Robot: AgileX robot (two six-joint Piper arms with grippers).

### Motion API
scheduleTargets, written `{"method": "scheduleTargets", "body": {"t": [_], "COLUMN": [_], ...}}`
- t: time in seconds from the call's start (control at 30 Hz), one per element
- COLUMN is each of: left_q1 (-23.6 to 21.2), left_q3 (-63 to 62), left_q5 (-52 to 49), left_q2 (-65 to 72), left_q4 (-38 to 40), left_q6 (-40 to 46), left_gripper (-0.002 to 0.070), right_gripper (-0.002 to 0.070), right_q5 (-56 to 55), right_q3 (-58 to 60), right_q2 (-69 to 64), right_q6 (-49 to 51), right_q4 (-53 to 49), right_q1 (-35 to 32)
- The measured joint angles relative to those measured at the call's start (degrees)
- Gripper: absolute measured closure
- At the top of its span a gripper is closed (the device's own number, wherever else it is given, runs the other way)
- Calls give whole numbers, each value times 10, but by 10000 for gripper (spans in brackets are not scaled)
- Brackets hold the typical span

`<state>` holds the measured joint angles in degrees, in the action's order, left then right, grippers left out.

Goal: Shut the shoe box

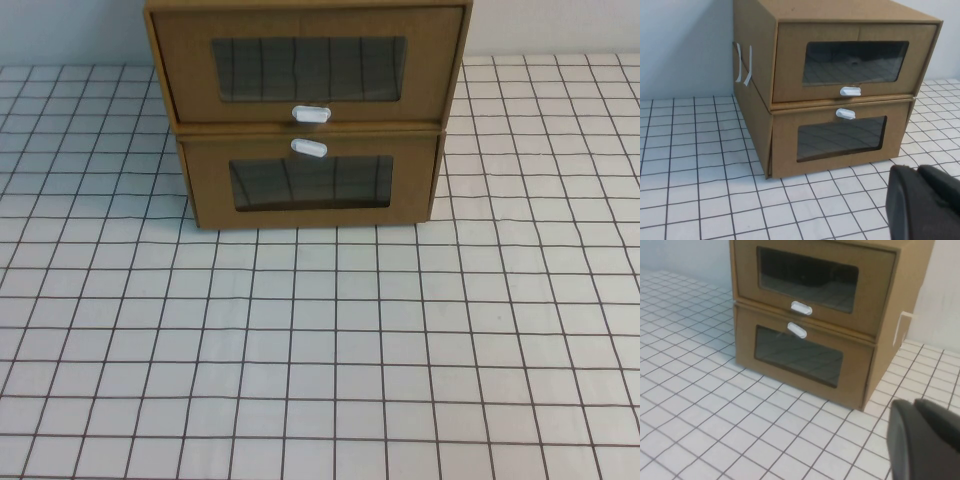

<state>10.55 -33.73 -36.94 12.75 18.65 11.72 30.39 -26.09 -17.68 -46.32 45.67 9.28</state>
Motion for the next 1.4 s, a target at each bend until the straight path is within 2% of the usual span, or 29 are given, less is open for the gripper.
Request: {"method": "scheduleTargets", "body": {"t": [0.63, 0.87, 1.1, 1.4], "left_q1": [0, 0, 0, 0], "left_q3": [2, 13, 138, 291], "left_q5": [-2, 41, 176, 196], "left_q2": [0, 0, -13, -98], "left_q4": [-6, -95, -164, -170], "left_q6": [1, 2, 4, -44], "left_gripper": [680, 680, 680, 680], "right_gripper": [689, 689, 689, 689], "right_q5": [159, 182, 186, 190], "right_q3": [1, 1, 1, 1], "right_q2": [0, 0, 0, 0], "right_q6": [0, 0, 0, 0], "right_q4": [1, 0, -3, -3], "right_q1": [0, 0, 0, 0]}}
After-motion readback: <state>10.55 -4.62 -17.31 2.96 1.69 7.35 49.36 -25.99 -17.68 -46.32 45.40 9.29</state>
